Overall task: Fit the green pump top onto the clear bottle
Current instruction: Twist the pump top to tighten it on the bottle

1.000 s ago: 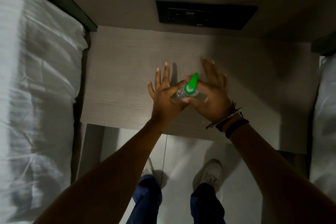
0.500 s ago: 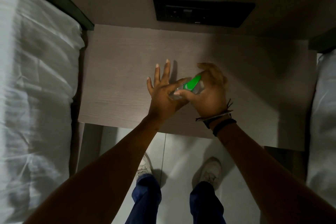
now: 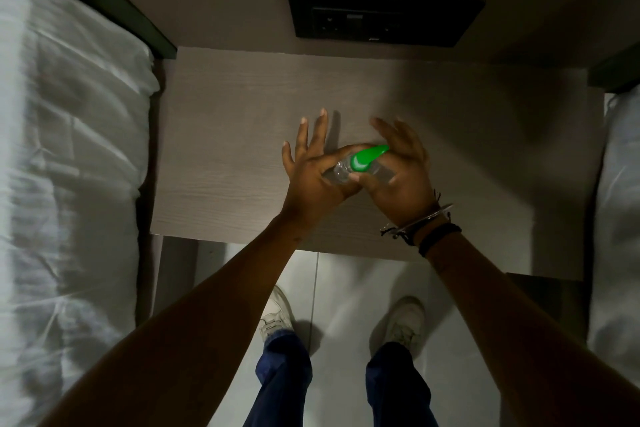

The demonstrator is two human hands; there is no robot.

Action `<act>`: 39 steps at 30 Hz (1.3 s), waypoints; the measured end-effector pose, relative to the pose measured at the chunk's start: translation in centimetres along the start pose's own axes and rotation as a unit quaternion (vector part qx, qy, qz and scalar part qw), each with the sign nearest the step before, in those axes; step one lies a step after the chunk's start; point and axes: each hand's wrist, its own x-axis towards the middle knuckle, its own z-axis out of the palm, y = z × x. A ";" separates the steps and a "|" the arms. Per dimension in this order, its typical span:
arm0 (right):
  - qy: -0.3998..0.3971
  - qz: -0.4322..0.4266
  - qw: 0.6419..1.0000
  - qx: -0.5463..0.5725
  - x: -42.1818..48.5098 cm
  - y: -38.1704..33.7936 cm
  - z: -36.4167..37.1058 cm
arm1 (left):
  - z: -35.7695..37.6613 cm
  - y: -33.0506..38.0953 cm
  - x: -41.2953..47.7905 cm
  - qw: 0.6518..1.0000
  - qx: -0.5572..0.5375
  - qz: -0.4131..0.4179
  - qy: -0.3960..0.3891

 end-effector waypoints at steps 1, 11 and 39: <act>0.013 0.008 1.000 0.000 0.1 -0.1 0.1 | -0.1 0.0 0.1 1.000 -0.004 -0.001 0.000; 0.005 0.005 1.000 -0.012 0.0 -0.3 0.4 | -0.3 -0.2 0.2 1.000 0.014 0.006 -0.008; 0.069 0.012 0.996 -0.049 -0.5 -0.8 1.2 | -1.4 0.2 1.2 0.998 -0.018 0.011 -0.057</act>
